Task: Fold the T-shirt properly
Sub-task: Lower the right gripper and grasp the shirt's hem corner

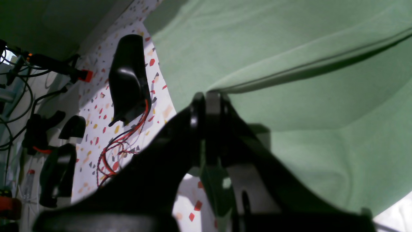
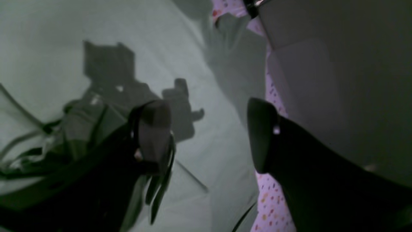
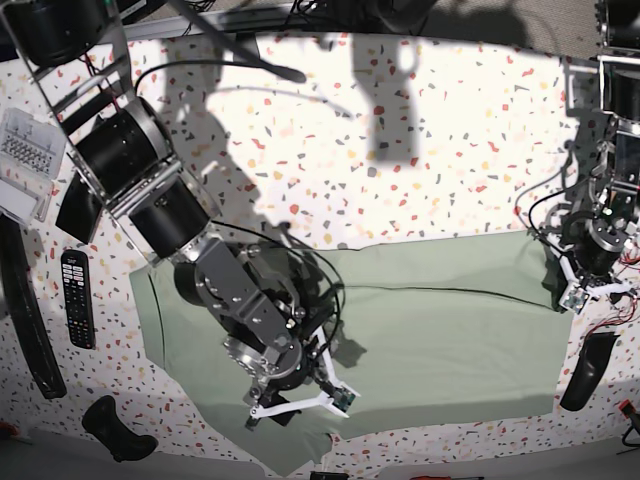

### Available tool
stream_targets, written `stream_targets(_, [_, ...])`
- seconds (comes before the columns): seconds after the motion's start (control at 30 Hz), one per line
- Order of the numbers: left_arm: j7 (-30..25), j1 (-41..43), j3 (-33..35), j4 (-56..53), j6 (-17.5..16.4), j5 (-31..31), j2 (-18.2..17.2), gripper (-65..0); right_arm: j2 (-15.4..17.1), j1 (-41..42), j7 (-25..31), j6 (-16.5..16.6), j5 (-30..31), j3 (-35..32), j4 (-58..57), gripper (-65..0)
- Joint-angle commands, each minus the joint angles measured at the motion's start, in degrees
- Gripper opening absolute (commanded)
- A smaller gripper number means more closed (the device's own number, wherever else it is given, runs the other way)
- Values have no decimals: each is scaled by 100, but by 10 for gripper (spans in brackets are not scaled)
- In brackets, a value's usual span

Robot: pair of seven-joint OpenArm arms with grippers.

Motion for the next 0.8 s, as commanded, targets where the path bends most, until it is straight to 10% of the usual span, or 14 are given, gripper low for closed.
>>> stream_targets(0.0, [-160,-146,-59,72,79,-37,-98,-650,4,221,33,-107,-74,57,79,-291])
stream_targets(0.23, [-553,-175,-59,72,70,50,-109,-642,15,221,-435,-107,-74,57,79,-291])
stream_targets(0.4, [-949,-417,-59,46,103,728,-114,-295,15,221,-474,-109,-74,57,79,-291])
stream_targets(0.6, [-730,-916,-59,35,168,575,-111,-287,17,223,-474,-109,-70,57,79,-291])
stream_targets(0.77, [22,-1043,-59,37,170,-901,-111,-287,17,240,-490,-111,544,92,81,-291])
